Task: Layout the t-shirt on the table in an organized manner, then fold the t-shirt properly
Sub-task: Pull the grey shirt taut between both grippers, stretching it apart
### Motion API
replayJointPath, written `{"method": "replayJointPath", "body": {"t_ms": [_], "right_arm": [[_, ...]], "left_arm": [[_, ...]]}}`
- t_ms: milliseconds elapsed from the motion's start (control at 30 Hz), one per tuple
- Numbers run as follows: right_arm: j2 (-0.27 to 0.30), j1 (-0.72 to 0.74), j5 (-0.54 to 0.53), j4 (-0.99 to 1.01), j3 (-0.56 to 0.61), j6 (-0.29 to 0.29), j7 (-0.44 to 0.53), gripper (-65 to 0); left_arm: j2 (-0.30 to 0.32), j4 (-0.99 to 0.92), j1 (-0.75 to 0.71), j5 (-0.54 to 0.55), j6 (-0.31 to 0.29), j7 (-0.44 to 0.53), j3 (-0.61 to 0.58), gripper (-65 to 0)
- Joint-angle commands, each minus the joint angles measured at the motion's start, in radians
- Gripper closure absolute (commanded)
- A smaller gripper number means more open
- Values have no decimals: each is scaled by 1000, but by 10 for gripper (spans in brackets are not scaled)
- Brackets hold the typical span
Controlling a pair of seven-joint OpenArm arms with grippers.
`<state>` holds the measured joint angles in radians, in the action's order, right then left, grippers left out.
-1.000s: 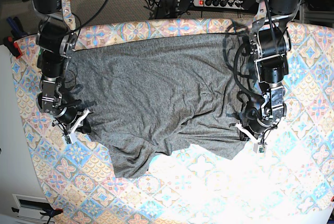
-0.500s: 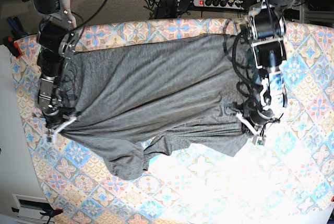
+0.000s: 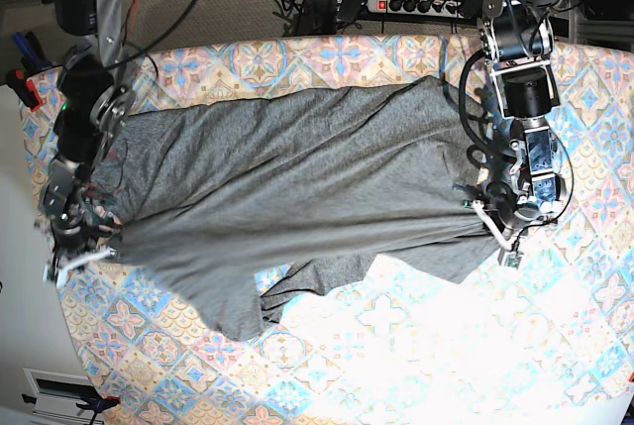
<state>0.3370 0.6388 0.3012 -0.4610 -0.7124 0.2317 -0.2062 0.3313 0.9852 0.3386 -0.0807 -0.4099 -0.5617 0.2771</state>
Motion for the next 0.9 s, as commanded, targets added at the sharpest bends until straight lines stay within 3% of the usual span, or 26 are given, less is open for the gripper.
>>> {"method": "replayJointPath", "body": {"t_ms": [0, 367, 433, 567, 667, 867], "right_arm": [[18, 45, -6, -20, 3, 11, 40, 0], [18, 42, -4, -22, 63, 11, 44, 0], [18, 40, -4, -29, 84, 11, 49, 0], [18, 40, -4, -29, 99, 11, 49, -109], [18, 40, -4, -31, 101, 11, 49, -171], [18, 40, -4, -31, 101, 11, 49, -182]], "left_arm": [[18, 10, 30, -17, 13, -8, -3, 0], [-22, 11, 32, -17, 12, -8, -5, 0], [-22, 11, 32, -17, 12, -8, -6, -43], [-22, 13, 32, -17, 12, -8, -6, -144], [-22, 14, 32, -17, 10, -8, -6, -169], [-22, 16, 32, -15, 10, -8, -6, -170]]}}
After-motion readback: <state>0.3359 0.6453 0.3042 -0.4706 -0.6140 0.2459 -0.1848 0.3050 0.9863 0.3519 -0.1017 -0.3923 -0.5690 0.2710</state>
